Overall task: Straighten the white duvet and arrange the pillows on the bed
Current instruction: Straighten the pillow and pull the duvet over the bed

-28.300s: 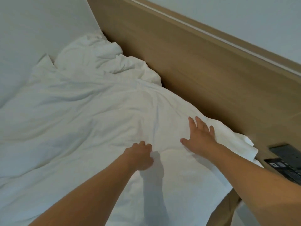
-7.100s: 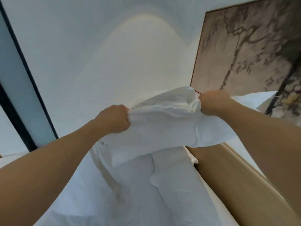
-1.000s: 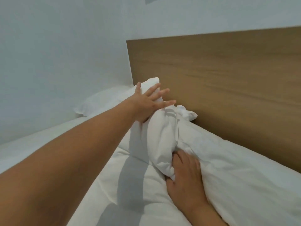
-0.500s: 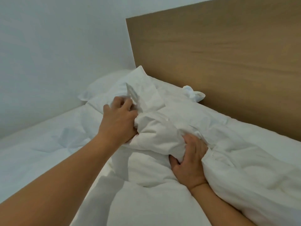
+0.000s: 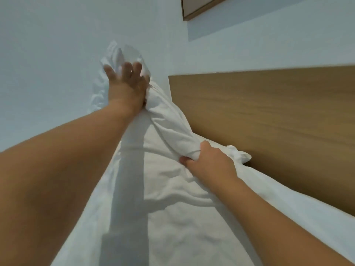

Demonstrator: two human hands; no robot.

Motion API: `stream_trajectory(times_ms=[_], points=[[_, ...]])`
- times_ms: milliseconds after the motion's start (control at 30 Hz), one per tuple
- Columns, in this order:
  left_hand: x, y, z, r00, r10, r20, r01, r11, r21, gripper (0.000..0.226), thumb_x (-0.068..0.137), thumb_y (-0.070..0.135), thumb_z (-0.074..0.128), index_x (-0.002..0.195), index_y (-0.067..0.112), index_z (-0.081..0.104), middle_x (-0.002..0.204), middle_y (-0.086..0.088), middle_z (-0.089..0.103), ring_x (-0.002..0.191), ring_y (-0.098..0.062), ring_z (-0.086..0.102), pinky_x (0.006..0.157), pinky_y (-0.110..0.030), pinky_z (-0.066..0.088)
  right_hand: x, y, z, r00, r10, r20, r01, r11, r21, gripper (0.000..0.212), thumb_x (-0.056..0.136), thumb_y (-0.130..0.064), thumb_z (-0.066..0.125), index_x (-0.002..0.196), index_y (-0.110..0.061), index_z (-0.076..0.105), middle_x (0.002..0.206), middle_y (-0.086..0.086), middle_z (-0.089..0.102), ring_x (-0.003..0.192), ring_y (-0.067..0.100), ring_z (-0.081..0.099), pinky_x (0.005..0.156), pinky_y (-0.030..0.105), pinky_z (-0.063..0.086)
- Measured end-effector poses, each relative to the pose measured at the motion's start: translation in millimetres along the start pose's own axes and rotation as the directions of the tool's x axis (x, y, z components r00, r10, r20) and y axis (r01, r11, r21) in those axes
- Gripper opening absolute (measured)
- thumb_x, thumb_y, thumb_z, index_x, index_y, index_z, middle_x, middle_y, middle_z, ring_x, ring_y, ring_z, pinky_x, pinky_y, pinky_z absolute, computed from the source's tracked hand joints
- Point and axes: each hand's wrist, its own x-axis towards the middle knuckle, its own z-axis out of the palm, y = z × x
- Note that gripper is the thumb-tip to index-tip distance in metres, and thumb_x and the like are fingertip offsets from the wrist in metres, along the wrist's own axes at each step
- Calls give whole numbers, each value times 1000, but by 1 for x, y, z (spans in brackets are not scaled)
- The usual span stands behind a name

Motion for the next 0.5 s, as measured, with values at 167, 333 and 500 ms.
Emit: stream_trajectory(times_ms=[167, 333, 500], points=[[-21, 107, 82, 945, -112, 308, 217, 917, -335, 58, 90, 22, 52, 135, 30, 16, 151, -9, -3, 139, -38, -3, 96, -81, 16, -2, 77, 62, 992, 92, -87, -104, 983, -150, 50, 85, -73, 41, 90, -23, 36, 79, -7, 57, 68, 15, 56, 61, 32, 45], [-44, 192, 178, 787, -25, 617, 531, 538, -655, 74, 83, 71, 35, 136, 62, -16, 160, 8, -6, 147, -33, -3, 99, -79, -6, -19, 127, 136, 931, 233, -280, -215, 972, 92, 59, 72, -77, 49, 87, -20, 42, 73, -5, 55, 64, 19, 55, 59, 35, 48], [-58, 249, 240, 745, 48, 665, 459, 686, -564, 86, 75, 86, 25, 138, 55, -26, 160, 10, -16, 146, -31, -19, 95, -81, -12, -3, 149, 178, 924, 242, -294, -225, 970, 90, 56, 74, -72, 51, 94, -21, 38, 75, -7, 50, 66, 16, 45, 60, 31, 37]])
